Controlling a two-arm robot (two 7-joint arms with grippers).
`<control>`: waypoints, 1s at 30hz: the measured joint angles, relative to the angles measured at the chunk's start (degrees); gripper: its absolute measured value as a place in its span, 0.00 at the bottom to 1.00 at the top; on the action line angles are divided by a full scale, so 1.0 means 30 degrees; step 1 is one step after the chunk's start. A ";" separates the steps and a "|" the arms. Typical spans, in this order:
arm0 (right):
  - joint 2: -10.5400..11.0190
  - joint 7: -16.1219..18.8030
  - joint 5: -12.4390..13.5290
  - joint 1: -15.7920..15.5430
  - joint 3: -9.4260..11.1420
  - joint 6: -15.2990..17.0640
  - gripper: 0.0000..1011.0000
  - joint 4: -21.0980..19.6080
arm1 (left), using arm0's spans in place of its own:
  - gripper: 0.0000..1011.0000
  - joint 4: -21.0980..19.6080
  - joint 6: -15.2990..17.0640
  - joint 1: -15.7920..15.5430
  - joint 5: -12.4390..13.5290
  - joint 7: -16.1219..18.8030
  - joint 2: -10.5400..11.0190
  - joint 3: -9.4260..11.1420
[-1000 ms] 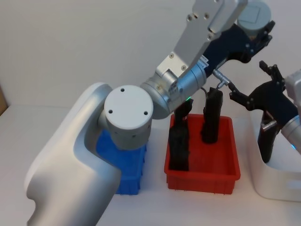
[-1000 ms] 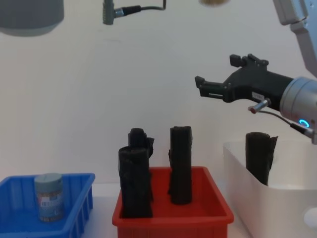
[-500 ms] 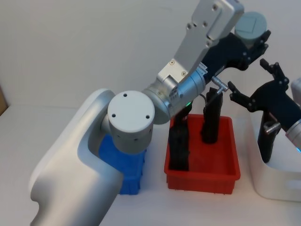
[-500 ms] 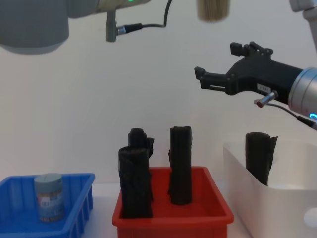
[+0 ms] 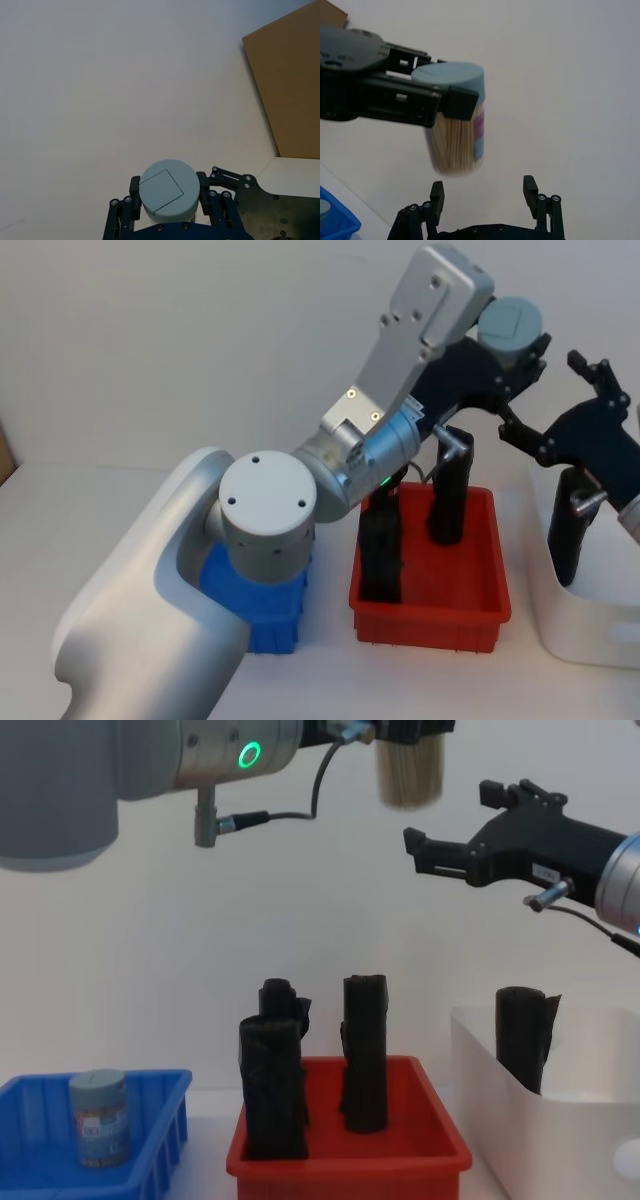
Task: Pick the cotton swabs from the blue box and place them into the white box.
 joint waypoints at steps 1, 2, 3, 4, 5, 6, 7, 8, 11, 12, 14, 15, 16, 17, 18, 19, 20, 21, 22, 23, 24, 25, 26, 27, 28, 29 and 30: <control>0.0005 -0.0019 0.0030 -0.0010 0.0003 0.0025 0.99 -0.0047 | 0.66 0.0055 0.0009 0.0052 -0.0070 0.0002 0.0026 -0.0011; 0.0008 -0.0031 0.0052 -0.0021 0.0004 0.0041 0.99 -0.0097 | 0.66 0.0055 0.0009 0.0052 -0.0070 0.0002 0.0026 -0.0011; 0.0013 -0.0049 0.0083 -0.0047 0.0005 0.0073 0.99 -0.0196 | 0.66 0.0108 0.0010 0.0087 -0.0147 0.0002 0.0037 -0.0014; 0.0014 -0.0055 0.0094 -0.0054 0.0005 0.0091 0.99 -0.0223 | 0.66 0.0155 0.0011 0.0106 -0.0179 0.0002 0.0040 -0.0013; 0.0020 -0.0058 0.0103 -0.0074 0.0003 0.0141 0.99 -0.0307 | 0.66 0.0177 0.0004 0.0112 -0.0211 0.0002 0.0039 -0.0014; 0.0020 -0.0058 0.0103 -0.0074 0.0003 0.0141 0.99 -0.0307 | 0.66 0.0259 -0.0054 0.0127 -0.0279 0.0000 0.0036 -0.0016; 0.0044 -0.0058 0.0104 -0.0114 -0.0014 0.0225 0.99 -0.0406 | 0.66 0.0302 -0.0093 0.0134 -0.0308 -0.0005 0.0027 -0.0015; 0.0047 -0.0056 0.0104 -0.0119 -0.0016 0.0258 0.99 -0.0425 | 0.66 0.0398 -0.0146 0.0136 -0.0349 -0.0020 0.0001 -0.0007; 0.0049 -0.0022 0.0086 -0.0159 -0.0046 0.0356 0.99 -0.0533 | 0.66 0.0481 -0.0216 0.0135 -0.0396 -0.0043 -0.0036 -0.0007; 0.0050 0.0015 0.0051 -0.0176 -0.0072 0.0432 0.99 -0.0597 | 0.66 0.0540 -0.0241 0.0131 -0.0421 -0.0051 -0.0054 -0.0006; 0.0038 0.0073 -0.0028 -0.0192 -0.0122 0.0566 0.99 -0.0671 | 0.66 0.0680 -0.0313 0.0107 -0.0468 -0.0093 -0.0101 0.0001; 0.0035 0.0090 -0.0061 -0.0194 -0.0133 0.0602 0.99 -0.0692 | 0.66 0.0742 -0.0333 0.0091 -0.0483 -0.0107 -0.0121 0.0005; 0.0026 0.0101 -0.0087 -0.0197 -0.0146 0.0625 0.99 -0.0708 | 0.66 0.0785 -0.0351 0.0081 -0.0496 -0.0124 -0.0137 0.0008; 0.0006 0.0132 -0.0142 -0.0201 -0.0189 0.0715 0.99 -0.0746 | 0.66 0.0872 -0.0389 0.0062 -0.0515 -0.0164 -0.0165 0.0018; -0.0005 0.0144 -0.0175 -0.0202 -0.0206 0.0758 0.99 -0.0761 | 0.66 0.0924 -0.0402 0.0050 -0.0526 -0.0180 -0.0181 0.0025; -0.0018 0.0157 -0.0202 -0.0203 -0.0219 0.0792 0.99 -0.0773 | 0.66 0.1009 -0.0423 0.0026 -0.0545 -0.0217 -0.0210 0.0041; -0.0040 0.0169 -0.0260 -0.0203 -0.0249 0.0868 0.99 -0.0792 | 0.66 0.1032 -0.0431 0.0023 -0.0553 -0.0235 -0.0216 0.0045; -0.0040 0.0169 -0.0260 -0.0203 -0.0249 0.0868 0.99 -0.0792 | 0.66 0.1106 -0.0446 0.0014 -0.0565 -0.0264 -0.0236 0.0056; -0.0068 0.0174 -0.0330 -0.0204 -0.0285 0.0942 0.99 -0.0809 | 0.66 0.1132 -0.0455 0.0011 -0.0570 -0.0276 -0.0242 0.0058; -0.0080 0.0174 -0.0349 -0.0202 -0.0297 0.0961 0.99 -0.0815 | 0.66 0.1156 -0.0462 0.0009 -0.0575 -0.0289 -0.0249 0.0062; -0.0095 0.0174 -0.0394 -0.0201 -0.0311 0.1008 0.99 -0.0818 | 0.66 0.1181 -0.0469 0.0008 -0.0583 -0.0304 -0.0257 0.0068; -0.0121 0.0175 -0.0457 -0.0192 -0.0347 0.1078 0.99 -0.0819 | 0.66 0.1228 -0.0475 0.0007 -0.0596 -0.0326 -0.0267 0.0078; -0.0134 0.0175 -0.0486 -0.0184 -0.0358 0.1118 0.99 -0.0819 | 0.66 0.1244 -0.0478 0.0007 -0.0604 -0.0342 -0.0270 0.0083; -0.0162 0.0170 -0.0552 -0.0170 -0.0384 0.1196 0.99 -0.0820 | 0.66 0.1271 -0.0480 0.0008 -0.0623 -0.0379 -0.0271 0.0090; -0.0175 0.0163 -0.0595 -0.0163 -0.0398 0.1251 0.99 -0.0820 | 0.66 0.1285 -0.0480 0.0009 -0.0627 -0.0386 -0.0272 0.0092; -0.0200 0.0146 -0.0652 -0.0143 -0.0427 0.1326 0.99 -0.0820 | 0.66 0.1295 -0.0481 0.0015 -0.0636 -0.0397 -0.0272 0.0096; -0.0200 0.0146 -0.0652 -0.0143 -0.0427 0.1326 0.99 -0.0820 | 0.66 0.1298 -0.0481 0.0017 -0.0642 -0.0402 -0.0272 0.0097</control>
